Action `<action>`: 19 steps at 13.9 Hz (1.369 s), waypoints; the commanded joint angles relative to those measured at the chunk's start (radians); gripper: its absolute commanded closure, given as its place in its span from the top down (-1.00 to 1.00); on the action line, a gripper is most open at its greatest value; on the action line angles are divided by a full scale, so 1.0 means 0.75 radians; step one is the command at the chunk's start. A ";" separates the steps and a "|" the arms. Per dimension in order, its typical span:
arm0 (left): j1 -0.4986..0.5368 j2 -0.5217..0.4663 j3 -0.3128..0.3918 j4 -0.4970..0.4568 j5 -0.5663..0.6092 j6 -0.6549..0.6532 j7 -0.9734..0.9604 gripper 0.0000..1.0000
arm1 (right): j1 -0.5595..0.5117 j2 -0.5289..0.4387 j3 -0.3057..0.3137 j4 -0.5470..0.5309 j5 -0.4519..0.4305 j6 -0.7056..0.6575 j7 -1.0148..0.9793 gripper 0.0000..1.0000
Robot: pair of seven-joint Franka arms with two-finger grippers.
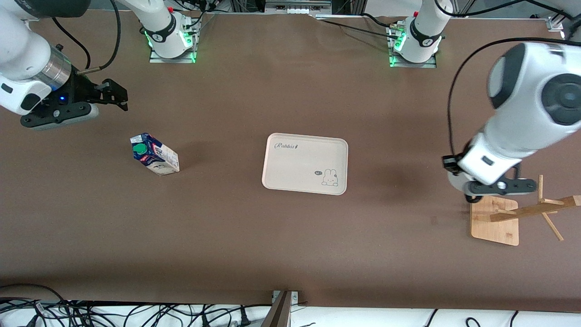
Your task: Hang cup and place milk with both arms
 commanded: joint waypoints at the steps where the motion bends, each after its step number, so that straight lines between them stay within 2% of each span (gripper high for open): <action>1: 0.132 0.011 -0.024 0.046 -0.083 -0.039 0.163 -1.00 | -0.274 -0.049 0.254 -0.039 -0.028 0.023 0.009 1.00; 2: 0.179 0.015 -0.020 0.044 -0.092 -0.039 0.210 -1.00 | -0.316 -0.047 0.299 -0.037 -0.030 0.025 0.009 1.00; 10: 0.364 0.040 -0.018 0.044 -0.139 -0.039 0.388 -1.00 | -0.329 0.000 0.282 0.003 -0.038 0.109 0.009 1.00; 12: 0.431 0.046 -0.016 0.042 -0.206 -0.043 0.392 -1.00 | -0.320 0.000 0.281 0.026 -0.071 0.107 0.007 1.00; 16: 0.452 0.052 -0.016 0.044 -0.210 -0.053 0.446 -1.00 | -0.322 0.002 0.281 0.048 -0.094 0.099 0.009 1.00; 17: 0.454 0.050 -0.014 0.044 -0.200 -0.059 0.446 -0.49 | -0.322 0.002 0.281 0.044 -0.094 0.089 0.009 1.00; 18: 0.456 0.050 -0.014 0.036 -0.214 -0.064 0.437 0.99 | -0.320 0.004 0.283 0.046 -0.098 0.081 -0.001 1.00; 19: 0.456 0.046 -0.014 0.044 -0.204 -0.064 0.435 1.00 | -0.318 0.004 0.285 0.046 -0.100 0.083 -0.007 1.00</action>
